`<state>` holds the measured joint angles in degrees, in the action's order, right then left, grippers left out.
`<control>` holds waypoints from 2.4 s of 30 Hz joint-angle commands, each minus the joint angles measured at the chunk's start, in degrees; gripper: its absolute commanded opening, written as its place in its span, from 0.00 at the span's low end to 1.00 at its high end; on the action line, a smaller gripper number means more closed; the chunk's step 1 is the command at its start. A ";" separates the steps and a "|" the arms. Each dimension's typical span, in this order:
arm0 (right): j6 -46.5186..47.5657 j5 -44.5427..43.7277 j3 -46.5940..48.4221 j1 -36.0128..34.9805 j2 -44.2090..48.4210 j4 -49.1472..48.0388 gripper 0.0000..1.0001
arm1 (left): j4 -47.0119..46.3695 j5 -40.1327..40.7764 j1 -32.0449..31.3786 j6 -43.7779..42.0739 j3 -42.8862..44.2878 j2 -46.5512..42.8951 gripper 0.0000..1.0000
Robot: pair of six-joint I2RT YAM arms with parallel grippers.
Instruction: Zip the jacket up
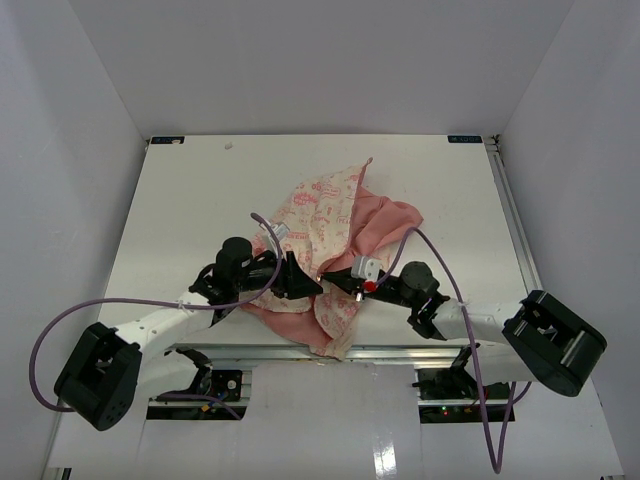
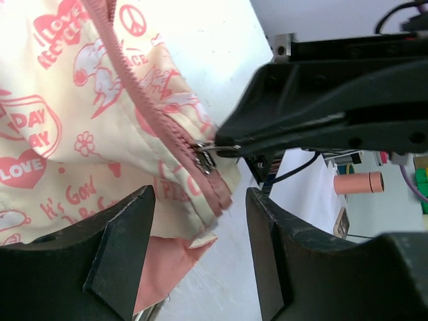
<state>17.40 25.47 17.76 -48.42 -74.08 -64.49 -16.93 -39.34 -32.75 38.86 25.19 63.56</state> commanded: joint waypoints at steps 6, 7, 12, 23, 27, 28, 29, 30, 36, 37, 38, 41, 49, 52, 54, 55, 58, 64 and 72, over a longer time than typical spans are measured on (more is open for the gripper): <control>-1.92 -8.88 0.91 -3.75 -2.45 -4.09 0.08 | -3.28 2.82 0.06 2.19 -0.23 1.61 0.53; -2.01 -9.02 0.96 -4.10 -2.71 -4.23 0.08 | -3.28 2.86 0.06 2.19 -0.23 1.57 0.47; -1.94 -11.01 0.86 -4.68 -2.78 -4.29 0.08 | -1.02 4.96 0.06 1.03 -0.35 0.95 0.00; -2.27 -11.03 7.34 1.24 -7.15 1.44 0.08 | 4.21 2.23 0.06 0.02 -0.61 -2.62 0.00; -6.11 -9.18 7.98 5.48 -8.87 1.56 0.08 | 6.45 0.32 0.06 0.43 -2.03 -5.48 0.00; -6.84 -8.73 8.12 6.29 -9.10 1.56 0.08 | 6.62 -0.29 0.06 0.70 -2.68 -6.10 0.00; -7.39 -7.92 8.23 7.12 -9.40 1.69 0.08 | 7.02 -1.15 0.06 0.84 -3.24 -6.94 0.00; -7.70 -7.45 8.41 7.45 -9.47 2.19 0.08 | 8.05 -1.55 0.06 0.57 -3.58 -7.48 0.00; -9.03 -4.85 8.71 7.64 -8.16 6.03 0.08 | 11.64 -4.33 0.06 -0.33 -4.97 -7.71 0.00; -8.98 -4.37 8.33 7.70 -7.98 5.95 0.08 | 11.33 -4.94 0.06 -0.21 -4.91 -7.12 0.00; -8.96 -3.94 7.90 7.73 -7.82 5.55 0.08 | 11.00 -5.51 0.06 -0.18 -4.89 -6.71 0.00; -6.38 0.13 6.85 7.69 -7.08 3.05 0.08 | 8.06 -9.79 0.06 0.66 -5.24 -5.23 0.00; 0.95 9.67 12.71 8.94 -11.39 -1.65 0.08 | 8.83 -15.88 0.06 1.28 -2.43 -0.76 0.00; 0.00 9.45 15.60 9.68 -13.55 -0.93 0.08 | 11.62 -15.57 0.06 -0.01 -1.06 -0.34 0.00; -1.29 7.65 17.40 10.52 -15.71 0.00 0.08 | 12.28 -15.45 0.06 -0.49 -0.99 -0.50 0.00; -2.13 6.36 17.96 10.93 -16.63 0.45 0.08 | 12.44 -15.37 0.06 -0.62 -1.08 -0.74 0.00; -4.71 2.86 18.63 13.03 -18.48 1.05 0.08 | 12.72 -15.08 0.06 -0.36 -1.97 -2.73 0.00; -9.90 3.33 18.65 18.37 -21.74 -0.34 0.08 | 17.11 -11.22 0.06 -0.24 -1.84 -7.73 0.00; -14.82 -1.11 26.66 25.97 -25.47 4.48 0.08 | 24.24 -2.83 0.06 -0.85 -0.76 -12.30 0.00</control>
<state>4.92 33.75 37.12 -27.70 -97.58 -59.66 -0.30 -42.48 -31.64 38.25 23.33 55.04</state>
